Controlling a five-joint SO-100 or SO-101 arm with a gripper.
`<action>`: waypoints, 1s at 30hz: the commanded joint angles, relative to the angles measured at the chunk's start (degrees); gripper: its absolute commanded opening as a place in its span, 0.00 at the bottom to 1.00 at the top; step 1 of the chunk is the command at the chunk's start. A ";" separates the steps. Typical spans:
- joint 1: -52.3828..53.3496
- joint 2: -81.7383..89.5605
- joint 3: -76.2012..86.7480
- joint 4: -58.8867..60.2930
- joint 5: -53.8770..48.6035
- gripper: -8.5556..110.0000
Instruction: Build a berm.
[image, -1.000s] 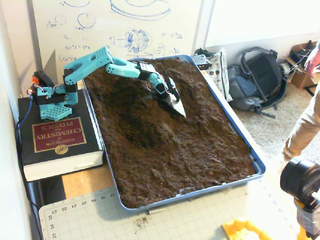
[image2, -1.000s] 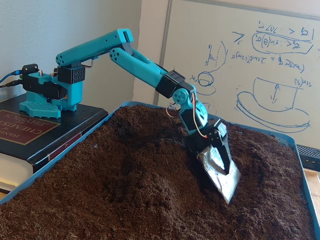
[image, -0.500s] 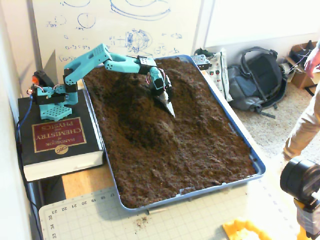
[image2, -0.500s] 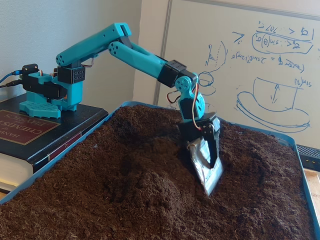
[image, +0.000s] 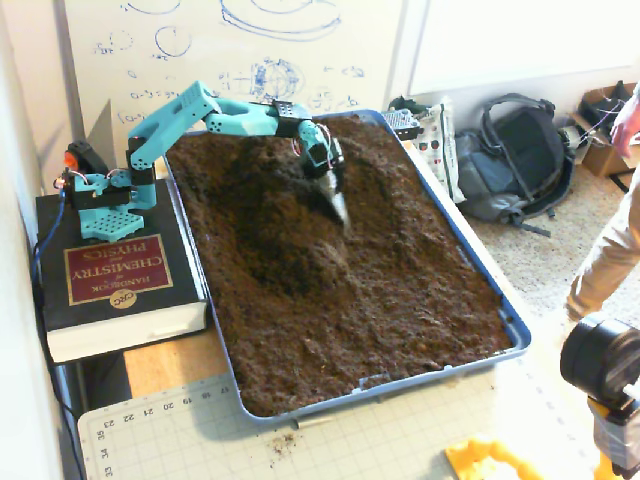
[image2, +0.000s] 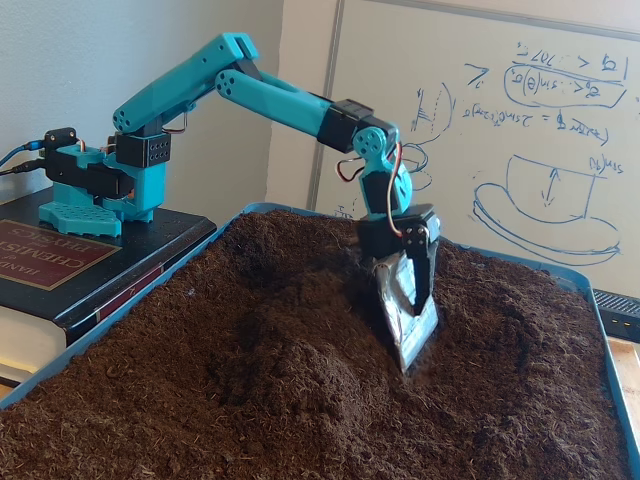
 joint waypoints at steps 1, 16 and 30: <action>-1.49 9.67 -1.67 -13.36 1.41 0.08; -6.68 -4.13 -1.32 -45.97 0.44 0.08; -11.34 -17.49 -1.23 -51.77 0.35 0.08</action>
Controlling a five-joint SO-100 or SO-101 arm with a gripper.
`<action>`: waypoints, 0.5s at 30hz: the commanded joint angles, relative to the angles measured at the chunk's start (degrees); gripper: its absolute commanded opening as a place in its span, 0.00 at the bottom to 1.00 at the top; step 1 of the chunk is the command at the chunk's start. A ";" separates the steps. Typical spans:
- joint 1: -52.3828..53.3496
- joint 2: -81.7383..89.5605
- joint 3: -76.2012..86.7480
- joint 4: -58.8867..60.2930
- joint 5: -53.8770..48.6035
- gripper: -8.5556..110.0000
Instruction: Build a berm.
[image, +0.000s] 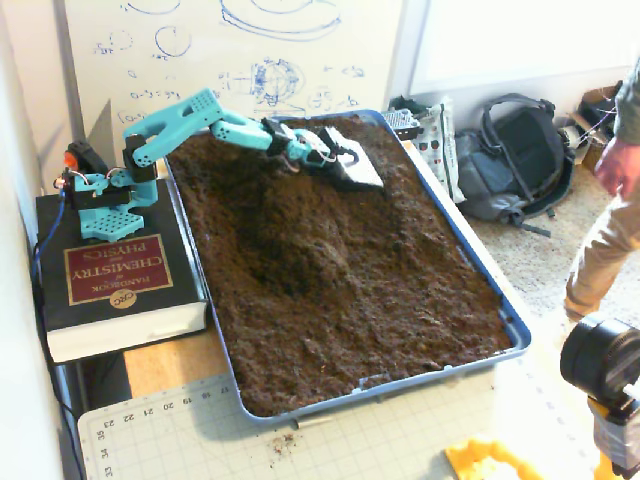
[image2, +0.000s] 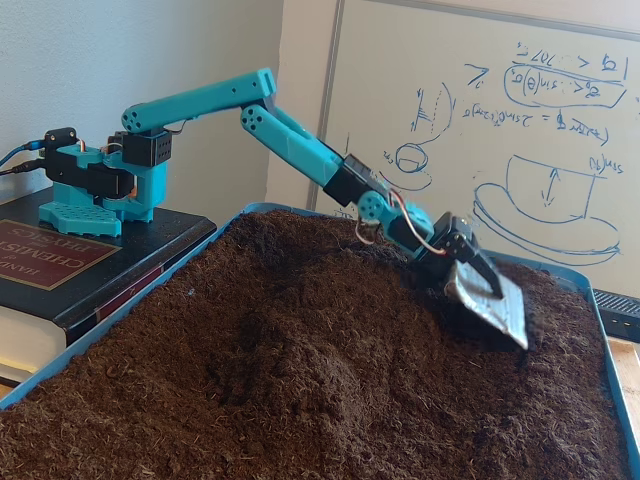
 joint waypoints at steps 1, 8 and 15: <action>-0.44 0.62 -1.14 -1.41 -0.44 0.08; -0.62 -0.62 0.09 1.58 -0.26 0.08; 0.00 8.79 8.35 24.35 0.00 0.08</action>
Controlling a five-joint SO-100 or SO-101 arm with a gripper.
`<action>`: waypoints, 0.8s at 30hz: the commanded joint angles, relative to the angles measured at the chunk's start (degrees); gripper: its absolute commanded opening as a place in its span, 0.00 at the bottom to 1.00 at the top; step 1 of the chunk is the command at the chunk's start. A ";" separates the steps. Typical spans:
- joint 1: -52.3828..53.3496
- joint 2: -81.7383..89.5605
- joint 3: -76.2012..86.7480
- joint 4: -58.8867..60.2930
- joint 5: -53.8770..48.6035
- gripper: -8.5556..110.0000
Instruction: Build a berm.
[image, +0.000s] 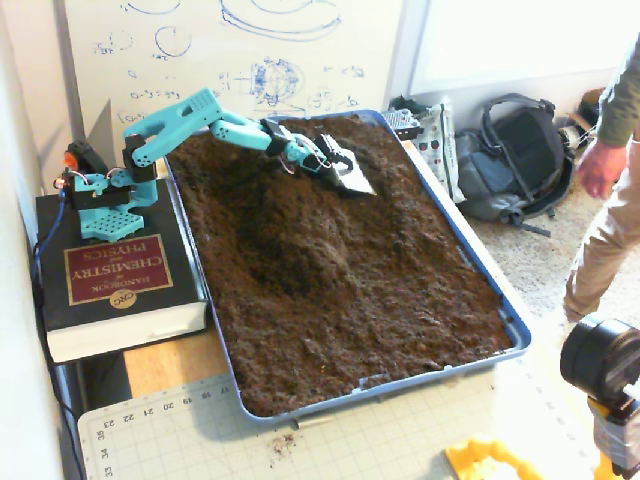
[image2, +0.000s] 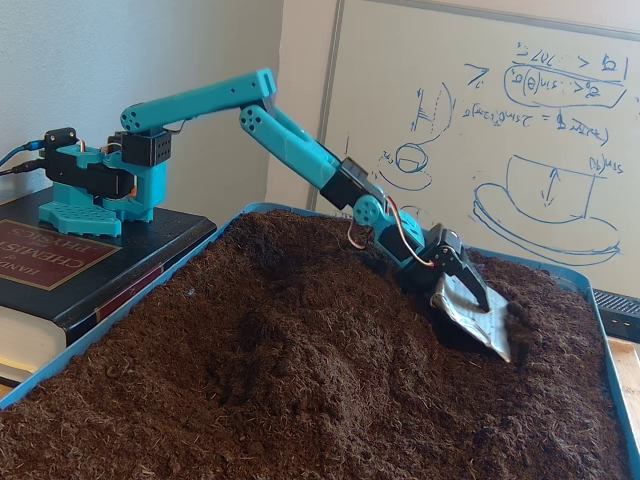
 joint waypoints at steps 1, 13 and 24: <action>0.00 5.80 4.57 12.74 0.09 0.08; 1.05 12.30 5.89 35.33 -0.26 0.08; 1.05 21.53 3.08 39.11 0.62 0.08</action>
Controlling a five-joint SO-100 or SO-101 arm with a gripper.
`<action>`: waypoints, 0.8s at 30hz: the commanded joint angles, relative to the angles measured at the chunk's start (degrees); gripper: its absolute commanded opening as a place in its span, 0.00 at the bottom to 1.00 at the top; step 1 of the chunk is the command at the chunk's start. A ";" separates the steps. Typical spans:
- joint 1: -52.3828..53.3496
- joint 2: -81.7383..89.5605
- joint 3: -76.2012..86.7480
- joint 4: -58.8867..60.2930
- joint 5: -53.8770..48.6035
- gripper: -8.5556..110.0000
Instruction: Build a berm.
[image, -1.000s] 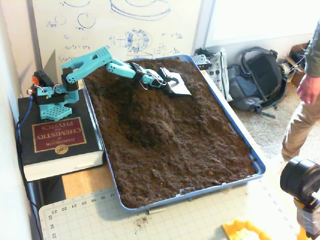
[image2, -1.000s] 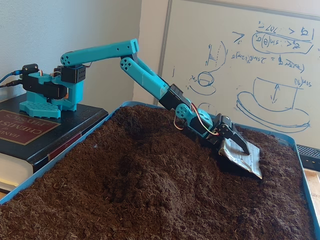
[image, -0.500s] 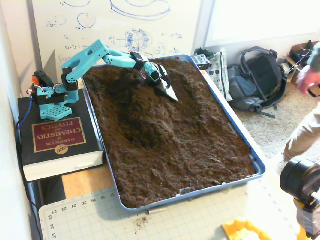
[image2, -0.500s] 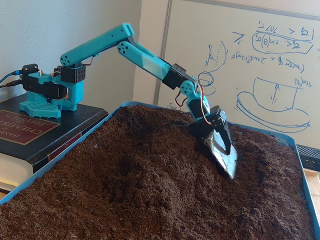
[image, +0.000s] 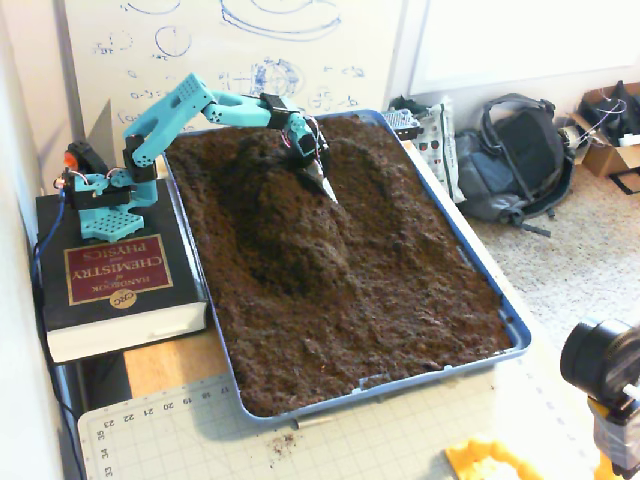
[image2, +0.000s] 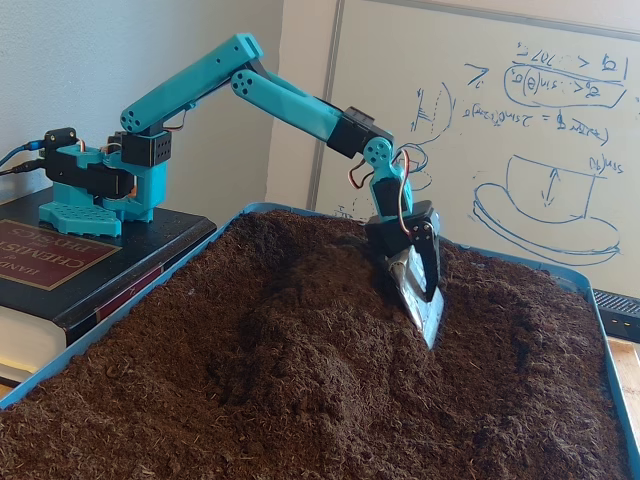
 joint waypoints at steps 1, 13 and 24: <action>0.44 8.09 -1.32 3.16 0.62 0.08; 5.89 21.36 -9.67 3.96 -0.26 0.08; 4.48 36.30 1.23 36.30 -0.44 0.08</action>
